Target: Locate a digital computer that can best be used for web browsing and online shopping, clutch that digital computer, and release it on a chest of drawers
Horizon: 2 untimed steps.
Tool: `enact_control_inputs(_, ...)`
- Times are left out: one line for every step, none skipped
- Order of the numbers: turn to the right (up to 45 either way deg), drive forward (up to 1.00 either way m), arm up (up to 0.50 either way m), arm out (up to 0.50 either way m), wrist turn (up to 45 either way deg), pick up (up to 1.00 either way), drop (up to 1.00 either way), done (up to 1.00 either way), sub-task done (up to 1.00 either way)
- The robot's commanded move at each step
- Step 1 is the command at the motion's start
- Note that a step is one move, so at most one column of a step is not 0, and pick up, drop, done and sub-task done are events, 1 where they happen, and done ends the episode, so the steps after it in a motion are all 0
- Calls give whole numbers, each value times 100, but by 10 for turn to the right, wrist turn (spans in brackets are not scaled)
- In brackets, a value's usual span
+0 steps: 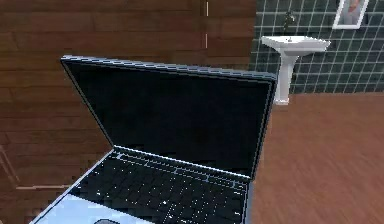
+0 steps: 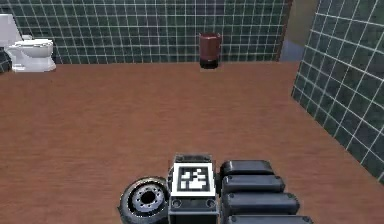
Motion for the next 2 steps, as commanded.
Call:
enact_control_inputs(-450, 0, 0, 0, 0, 0, 0, 0, 0)
enact_control_inputs(-360, 0, 0, 0, 0, 0, 0, 0, 0)
